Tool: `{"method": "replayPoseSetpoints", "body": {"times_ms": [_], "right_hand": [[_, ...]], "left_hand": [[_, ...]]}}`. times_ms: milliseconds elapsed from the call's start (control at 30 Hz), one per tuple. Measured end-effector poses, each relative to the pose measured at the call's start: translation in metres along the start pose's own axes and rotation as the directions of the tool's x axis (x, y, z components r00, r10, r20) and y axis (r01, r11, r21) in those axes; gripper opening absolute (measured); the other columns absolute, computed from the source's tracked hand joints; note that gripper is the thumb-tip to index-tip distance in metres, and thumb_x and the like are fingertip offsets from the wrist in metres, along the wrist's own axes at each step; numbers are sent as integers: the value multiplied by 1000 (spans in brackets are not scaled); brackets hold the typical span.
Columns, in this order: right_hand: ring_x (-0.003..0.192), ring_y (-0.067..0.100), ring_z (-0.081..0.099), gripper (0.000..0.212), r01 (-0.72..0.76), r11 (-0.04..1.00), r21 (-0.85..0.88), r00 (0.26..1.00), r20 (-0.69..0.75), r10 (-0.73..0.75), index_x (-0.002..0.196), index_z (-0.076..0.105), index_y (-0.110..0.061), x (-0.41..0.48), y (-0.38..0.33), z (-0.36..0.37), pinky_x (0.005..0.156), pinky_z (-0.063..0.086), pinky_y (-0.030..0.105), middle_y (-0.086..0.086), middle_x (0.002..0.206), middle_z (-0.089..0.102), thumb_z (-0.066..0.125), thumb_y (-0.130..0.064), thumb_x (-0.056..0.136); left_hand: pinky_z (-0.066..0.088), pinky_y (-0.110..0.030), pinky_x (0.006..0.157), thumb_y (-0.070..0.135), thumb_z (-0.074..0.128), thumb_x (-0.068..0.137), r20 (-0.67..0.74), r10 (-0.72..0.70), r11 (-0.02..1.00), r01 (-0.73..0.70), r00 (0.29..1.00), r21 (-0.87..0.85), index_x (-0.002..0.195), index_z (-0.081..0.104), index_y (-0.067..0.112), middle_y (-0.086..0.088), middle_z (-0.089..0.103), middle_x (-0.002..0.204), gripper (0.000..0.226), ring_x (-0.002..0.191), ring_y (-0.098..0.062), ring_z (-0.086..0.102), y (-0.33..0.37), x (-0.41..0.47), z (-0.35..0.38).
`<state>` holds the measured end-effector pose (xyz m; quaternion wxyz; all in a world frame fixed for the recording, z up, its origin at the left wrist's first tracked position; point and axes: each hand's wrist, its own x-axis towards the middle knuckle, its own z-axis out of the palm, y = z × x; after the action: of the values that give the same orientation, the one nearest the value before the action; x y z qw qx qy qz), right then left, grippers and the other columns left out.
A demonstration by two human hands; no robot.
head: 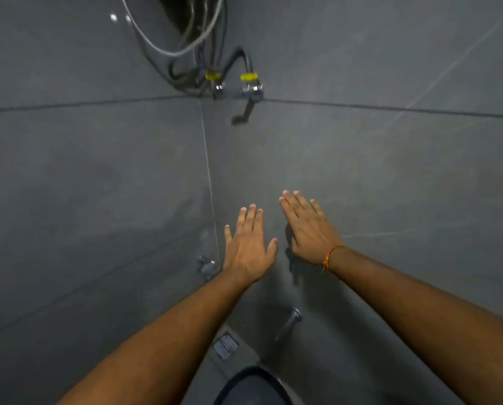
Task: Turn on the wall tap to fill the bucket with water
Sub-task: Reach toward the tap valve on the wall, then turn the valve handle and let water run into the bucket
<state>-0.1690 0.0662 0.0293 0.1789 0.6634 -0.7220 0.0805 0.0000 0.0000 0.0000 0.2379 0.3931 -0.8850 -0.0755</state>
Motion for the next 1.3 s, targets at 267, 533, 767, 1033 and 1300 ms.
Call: {"method": "replayPoseSetpoints", "body": {"times_ms": [267,533,767,1033,1300], "right_hand": [[160,31,7,89,40,997,-69,983,180,-27,163,12,-5,40,73,111,128,17,54,12,173,8,58,-38,95],[159,35,14,84,172,971,-165,979,134,-151,159,25,-1,46,92,156,126,22,54,15,172,16,59,-24,85],[159,35,12,81,170,970,-171,983,93,-156,161,19,-2,48,91,164,126,24,55,15,172,13,35,-27,86],[159,34,11,83,139,977,-161,987,102,-124,161,18,-2,48,85,159,127,22,54,15,172,13,52,-23,88],[159,34,13,81,158,963,-217,982,141,-129,160,23,-1,42,77,152,127,20,53,15,172,16,53,-24,88]], "left_hand": [[7,-63,124,47,52,103,303,-144,968,197,942,-155,164,8,9,-8,4,175,84,160,-25,1,-4,50,147],[25,-68,120,30,72,91,396,-155,887,304,905,-348,154,36,29,-6,45,155,72,146,-31,37,-5,67,228],[55,-30,81,20,78,87,483,-217,756,459,848,-466,147,43,21,-7,60,142,69,118,-29,65,-6,57,258],[43,-59,113,23,74,89,395,-167,890,310,903,-333,134,55,23,-4,58,138,49,134,-34,50,-18,47,239],[2,-54,126,40,68,92,458,-63,990,113,887,-83,162,20,13,-10,10,174,89,160,-29,-1,-44,41,218]]}}
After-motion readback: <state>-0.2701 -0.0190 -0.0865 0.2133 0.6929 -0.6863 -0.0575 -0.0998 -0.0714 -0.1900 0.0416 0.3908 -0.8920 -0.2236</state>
